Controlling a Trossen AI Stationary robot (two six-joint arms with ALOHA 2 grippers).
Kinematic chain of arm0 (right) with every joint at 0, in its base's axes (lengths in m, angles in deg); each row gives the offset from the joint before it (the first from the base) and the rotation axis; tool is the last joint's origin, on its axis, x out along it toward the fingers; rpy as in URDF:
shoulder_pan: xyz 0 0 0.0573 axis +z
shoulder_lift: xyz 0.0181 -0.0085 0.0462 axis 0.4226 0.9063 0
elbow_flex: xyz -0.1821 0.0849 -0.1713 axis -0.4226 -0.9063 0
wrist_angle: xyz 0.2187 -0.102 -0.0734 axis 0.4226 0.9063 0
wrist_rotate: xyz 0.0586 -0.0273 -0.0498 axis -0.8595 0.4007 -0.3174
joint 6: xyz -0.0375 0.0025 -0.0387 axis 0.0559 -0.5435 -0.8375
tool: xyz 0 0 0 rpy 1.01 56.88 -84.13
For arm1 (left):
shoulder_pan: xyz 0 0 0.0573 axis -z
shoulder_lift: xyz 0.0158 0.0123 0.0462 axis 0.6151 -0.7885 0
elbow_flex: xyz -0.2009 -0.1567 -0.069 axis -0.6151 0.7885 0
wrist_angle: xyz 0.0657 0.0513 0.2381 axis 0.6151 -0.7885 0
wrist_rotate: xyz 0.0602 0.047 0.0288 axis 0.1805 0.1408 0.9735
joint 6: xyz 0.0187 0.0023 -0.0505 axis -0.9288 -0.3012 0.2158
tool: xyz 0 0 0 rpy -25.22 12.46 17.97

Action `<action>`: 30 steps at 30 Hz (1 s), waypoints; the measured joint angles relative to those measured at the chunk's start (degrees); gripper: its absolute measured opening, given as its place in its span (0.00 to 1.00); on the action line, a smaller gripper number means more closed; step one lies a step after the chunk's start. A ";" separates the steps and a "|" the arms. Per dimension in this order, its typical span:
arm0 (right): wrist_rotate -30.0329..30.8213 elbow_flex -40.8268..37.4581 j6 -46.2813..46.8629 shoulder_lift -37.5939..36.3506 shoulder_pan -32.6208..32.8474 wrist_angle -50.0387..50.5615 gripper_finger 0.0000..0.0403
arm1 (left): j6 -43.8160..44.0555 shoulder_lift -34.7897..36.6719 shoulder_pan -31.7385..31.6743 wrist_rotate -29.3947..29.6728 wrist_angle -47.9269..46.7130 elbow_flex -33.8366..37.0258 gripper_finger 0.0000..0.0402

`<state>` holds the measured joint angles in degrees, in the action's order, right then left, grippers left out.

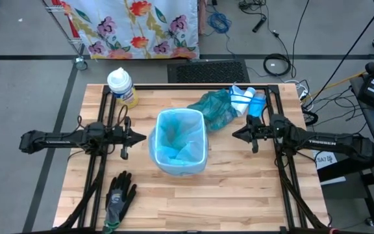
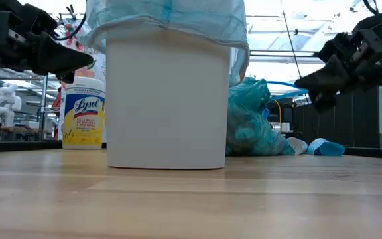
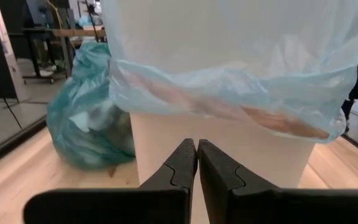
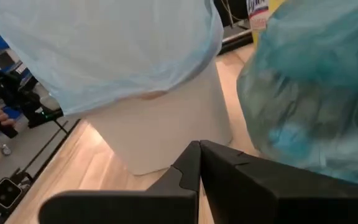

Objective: Place trash/remove bag and relplace
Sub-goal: Return to Home Position

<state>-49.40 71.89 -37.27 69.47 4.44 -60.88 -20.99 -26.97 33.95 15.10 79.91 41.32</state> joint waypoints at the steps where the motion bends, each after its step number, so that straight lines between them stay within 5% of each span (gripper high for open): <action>1: 0.00 0.00 0.00 -0.02 0.00 0.47 0.00 | 0.73 0.00 0.01 -0.01 -0.04 0.00 0.06; 9: -7.14 0.02 0.64 -1.77 -0.19 -5.29 0.00 | -0.30 2.48 0.00 -0.05 0.27 0.00 0.06; 14: -10.23 0.02 2.29 -5.80 -1.36 0.92 0.00 | -2.09 9.60 0.00 -0.49 -5.27 0.01 0.06; 30: -9.97 0.02 0.06 -19.10 -3.76 11.45 0.00 | 0.40 11.82 0.02 -0.10 -8.92 -0.02 0.06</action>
<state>-59.37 71.91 -37.21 50.38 0.68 -49.43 -20.60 -15.15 33.97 15.01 70.99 41.30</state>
